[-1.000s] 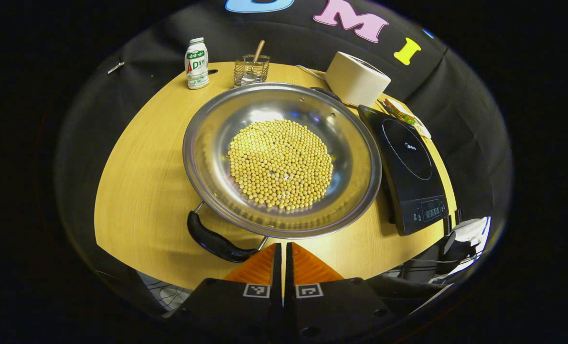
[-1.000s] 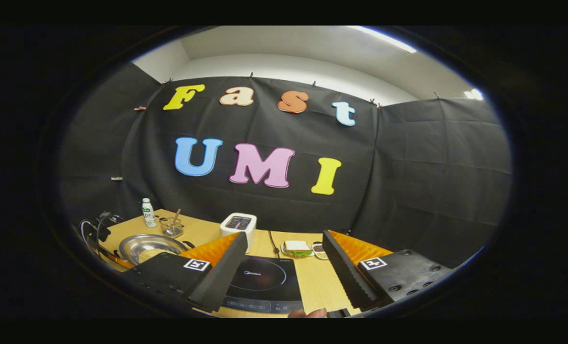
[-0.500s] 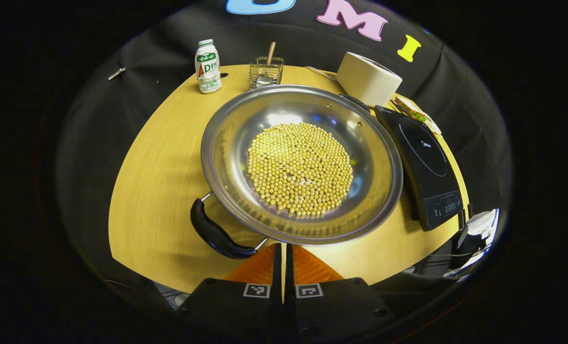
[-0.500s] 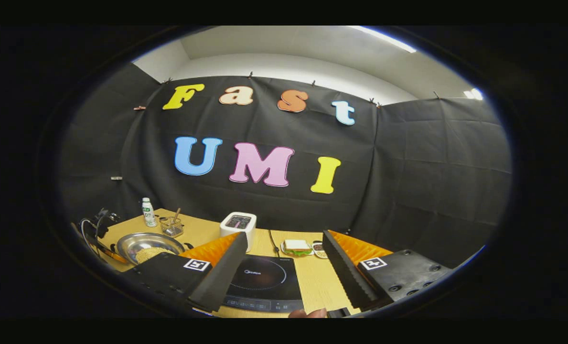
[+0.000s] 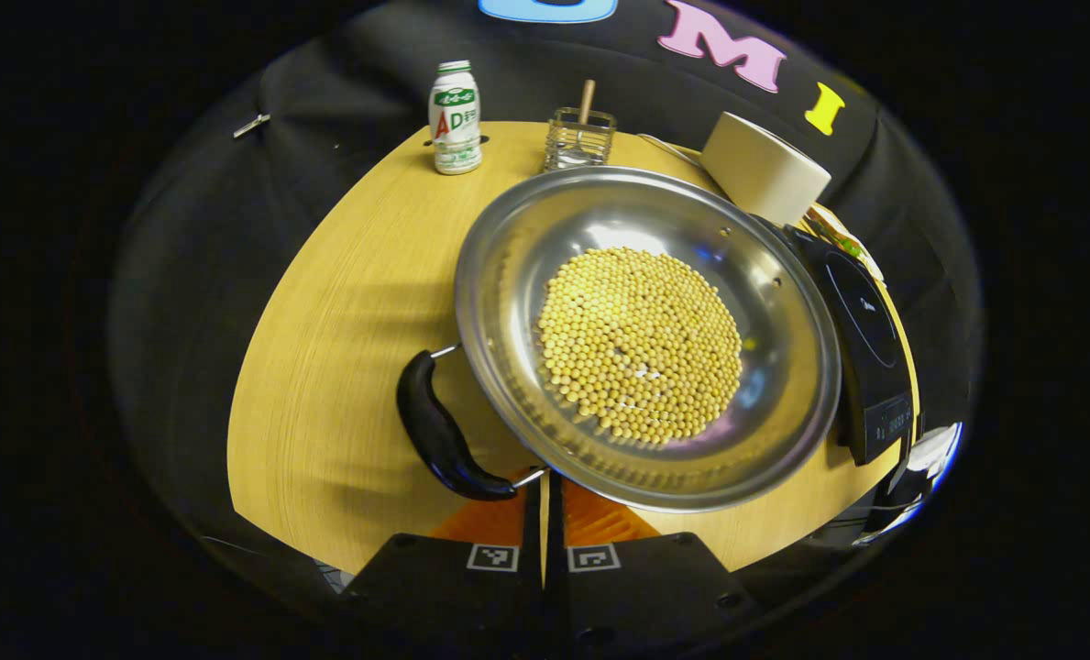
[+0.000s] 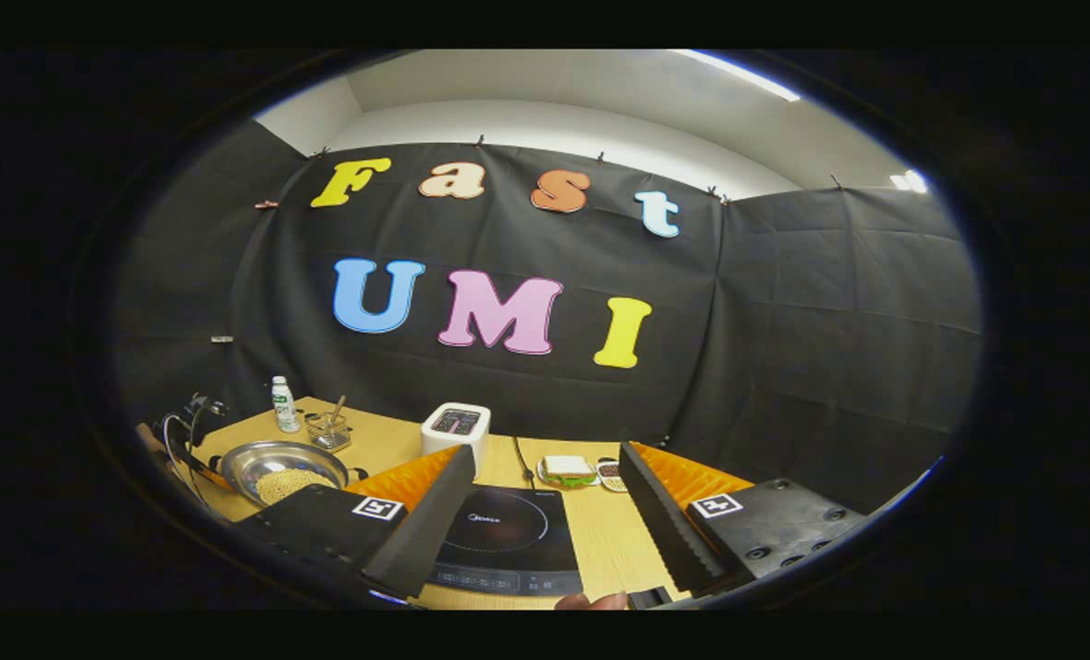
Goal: First push the handle of the pot to place it horizontally, then grasp the pot with both hands and set it on the induction cooktop.
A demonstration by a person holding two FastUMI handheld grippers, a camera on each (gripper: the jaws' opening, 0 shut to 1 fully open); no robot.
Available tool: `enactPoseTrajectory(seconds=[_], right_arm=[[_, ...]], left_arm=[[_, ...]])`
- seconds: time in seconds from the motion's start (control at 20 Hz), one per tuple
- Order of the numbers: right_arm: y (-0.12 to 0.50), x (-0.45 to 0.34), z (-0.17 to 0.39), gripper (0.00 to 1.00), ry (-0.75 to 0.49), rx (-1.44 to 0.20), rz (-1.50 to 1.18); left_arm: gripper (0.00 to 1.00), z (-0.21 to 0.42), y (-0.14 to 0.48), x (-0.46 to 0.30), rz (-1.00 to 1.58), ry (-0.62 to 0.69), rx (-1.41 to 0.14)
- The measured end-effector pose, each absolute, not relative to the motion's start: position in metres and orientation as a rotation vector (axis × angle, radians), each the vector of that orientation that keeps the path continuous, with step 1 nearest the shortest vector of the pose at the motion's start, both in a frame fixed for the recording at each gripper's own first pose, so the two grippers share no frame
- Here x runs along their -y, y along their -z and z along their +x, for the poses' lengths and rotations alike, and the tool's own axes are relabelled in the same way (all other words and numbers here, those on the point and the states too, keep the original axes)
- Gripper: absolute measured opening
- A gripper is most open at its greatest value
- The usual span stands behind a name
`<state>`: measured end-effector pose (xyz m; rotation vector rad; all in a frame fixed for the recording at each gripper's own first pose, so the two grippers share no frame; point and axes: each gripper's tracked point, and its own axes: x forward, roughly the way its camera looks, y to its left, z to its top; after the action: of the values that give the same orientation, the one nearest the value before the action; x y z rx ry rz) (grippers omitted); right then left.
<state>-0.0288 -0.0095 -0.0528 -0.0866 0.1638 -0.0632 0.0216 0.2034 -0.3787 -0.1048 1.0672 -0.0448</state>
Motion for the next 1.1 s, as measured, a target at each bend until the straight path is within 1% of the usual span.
enactPoseTrajectory(seconds=[0.1, 0.35, 0.4, 0.55, 0.6, 0.9, 0.95, 1.05, 1.1], right_arm=[[0.053, 0.013, -0.029, 0.98, 0.076, -0.168, -0.085], [0.055, 0.015, -0.03, 0.98, 0.097, -0.181, -0.091], [0.054, 0.014, -0.03, 0.96, 0.099, -0.181, -0.092], [0.055, 0.011, -0.031, 0.96, 0.099, -0.186, -0.1], [0.055, 0.011, -0.031, 0.98, 0.099, -0.188, -0.1], [0.056, 0.013, -0.031, 0.98, 0.114, -0.192, -0.104], [0.056, 0.014, -0.032, 0.96, 0.117, -0.191, -0.105], [0.056, 0.017, -0.035, 0.96, 0.127, -0.186, -0.113], [0.057, 0.017, -0.036, 0.98, 0.129, -0.184, -0.115]], left_arm=[[0.05, 0.028, 0.38, -0.211, -0.124, 0.031, -1.064], [0.05, 0.052, 0.382, -0.23, -0.102, 0.005, -1.058], [0.05, 0.057, 0.383, -0.233, -0.104, 0.002, -1.058], [0.05, 0.077, 0.384, -0.243, -0.126, -0.018, -1.05], [0.05, 0.083, 0.383, -0.246, -0.135, -0.025, -1.045], [0.05, 0.115, 0.381, -0.258, -0.143, -0.056, -1.017], [0.05, 0.12, 0.381, -0.26, -0.143, -0.058, -1.012], [0.05, 0.131, 0.379, -0.262, -0.137, -0.06, -1.002], [0.05, 0.135, 0.378, -0.263, -0.132, -0.062, -0.997]])
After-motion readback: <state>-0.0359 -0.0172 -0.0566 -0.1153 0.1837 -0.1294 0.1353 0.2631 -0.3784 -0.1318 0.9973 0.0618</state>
